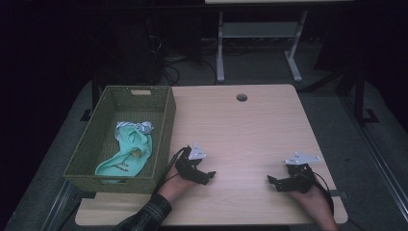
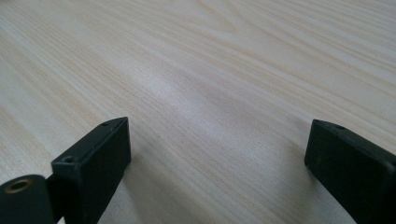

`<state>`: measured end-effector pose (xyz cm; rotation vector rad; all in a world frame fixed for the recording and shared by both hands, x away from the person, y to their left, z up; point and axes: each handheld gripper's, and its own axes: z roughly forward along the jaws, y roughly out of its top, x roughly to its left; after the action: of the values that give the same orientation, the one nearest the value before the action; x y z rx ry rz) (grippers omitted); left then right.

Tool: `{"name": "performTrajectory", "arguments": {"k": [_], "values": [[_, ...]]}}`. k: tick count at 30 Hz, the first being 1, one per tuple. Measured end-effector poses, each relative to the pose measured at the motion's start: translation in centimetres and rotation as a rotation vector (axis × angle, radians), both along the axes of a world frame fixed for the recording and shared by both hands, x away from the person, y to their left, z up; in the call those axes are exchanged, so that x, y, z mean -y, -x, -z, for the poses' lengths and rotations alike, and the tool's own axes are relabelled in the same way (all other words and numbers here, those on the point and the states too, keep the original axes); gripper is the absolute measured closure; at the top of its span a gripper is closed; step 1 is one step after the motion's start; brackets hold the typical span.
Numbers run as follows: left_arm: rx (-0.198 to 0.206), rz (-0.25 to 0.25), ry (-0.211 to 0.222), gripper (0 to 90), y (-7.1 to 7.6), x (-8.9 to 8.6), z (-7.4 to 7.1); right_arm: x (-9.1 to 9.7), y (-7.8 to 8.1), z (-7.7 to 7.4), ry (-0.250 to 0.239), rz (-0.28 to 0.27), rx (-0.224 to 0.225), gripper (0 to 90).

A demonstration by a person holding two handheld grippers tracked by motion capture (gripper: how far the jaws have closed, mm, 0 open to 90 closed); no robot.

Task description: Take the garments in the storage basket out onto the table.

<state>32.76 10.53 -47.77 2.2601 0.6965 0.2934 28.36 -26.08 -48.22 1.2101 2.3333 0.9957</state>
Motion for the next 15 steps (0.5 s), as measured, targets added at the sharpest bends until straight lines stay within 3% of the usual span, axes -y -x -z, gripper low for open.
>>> {"name": "performTrajectory", "arguments": {"k": [15], "values": [[-0.014, -0.011, -0.035, 13.1, -0.13, -0.16, -0.63, -0.01, 0.01, 0.00, 0.000, 0.002, -0.001, 6.5]]}}
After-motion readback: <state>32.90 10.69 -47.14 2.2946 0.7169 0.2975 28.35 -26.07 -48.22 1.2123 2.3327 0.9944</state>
